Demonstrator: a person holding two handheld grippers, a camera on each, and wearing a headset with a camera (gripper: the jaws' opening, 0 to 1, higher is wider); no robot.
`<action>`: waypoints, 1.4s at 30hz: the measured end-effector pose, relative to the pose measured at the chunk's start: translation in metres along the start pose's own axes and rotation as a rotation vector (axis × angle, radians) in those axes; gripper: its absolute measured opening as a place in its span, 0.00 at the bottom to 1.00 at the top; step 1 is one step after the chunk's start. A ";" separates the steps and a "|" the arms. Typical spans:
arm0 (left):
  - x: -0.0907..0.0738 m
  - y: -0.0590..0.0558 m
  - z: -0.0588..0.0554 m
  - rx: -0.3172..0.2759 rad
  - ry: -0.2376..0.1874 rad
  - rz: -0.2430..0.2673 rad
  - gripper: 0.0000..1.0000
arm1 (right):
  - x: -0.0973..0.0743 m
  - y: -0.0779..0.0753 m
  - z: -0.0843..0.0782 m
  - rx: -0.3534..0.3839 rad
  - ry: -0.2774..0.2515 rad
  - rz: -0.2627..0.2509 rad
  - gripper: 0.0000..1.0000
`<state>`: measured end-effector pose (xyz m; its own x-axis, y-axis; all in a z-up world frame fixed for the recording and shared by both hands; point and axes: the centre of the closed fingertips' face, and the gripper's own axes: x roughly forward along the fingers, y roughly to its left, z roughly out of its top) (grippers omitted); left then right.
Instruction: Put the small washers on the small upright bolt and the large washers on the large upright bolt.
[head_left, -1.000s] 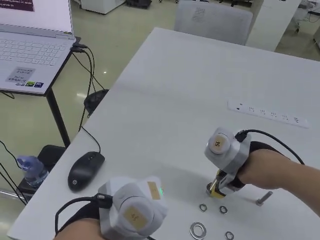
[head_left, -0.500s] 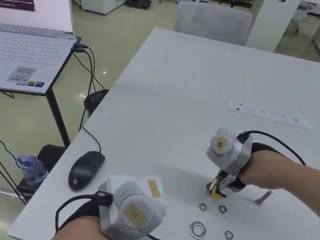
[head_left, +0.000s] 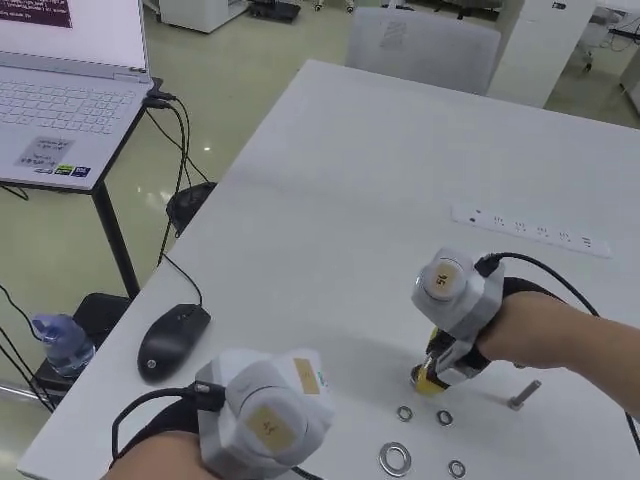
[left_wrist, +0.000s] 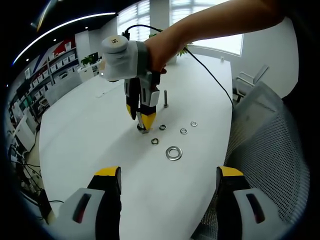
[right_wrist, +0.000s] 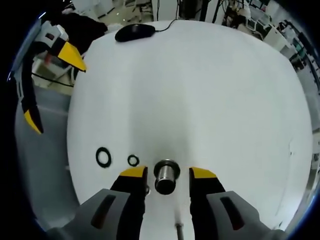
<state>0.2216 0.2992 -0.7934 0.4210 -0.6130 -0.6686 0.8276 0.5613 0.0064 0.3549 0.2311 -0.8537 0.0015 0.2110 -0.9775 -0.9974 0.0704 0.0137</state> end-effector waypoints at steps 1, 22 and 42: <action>-0.001 0.000 0.000 0.001 0.000 0.001 0.77 | -0.001 0.002 0.001 -0.003 -0.003 0.002 0.35; -0.015 -0.006 0.001 0.000 -0.005 0.016 0.77 | -0.028 0.036 0.017 -0.112 -0.051 0.006 0.35; -0.023 -0.010 0.001 -0.015 -0.017 0.028 0.77 | -0.042 0.086 0.014 -0.153 -0.084 0.033 0.35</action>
<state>0.2042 0.3071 -0.7771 0.4498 -0.6063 -0.6558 0.8100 0.5862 0.0136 0.2698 0.2423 -0.8087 -0.0317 0.2919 -0.9559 -0.9963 -0.0856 0.0069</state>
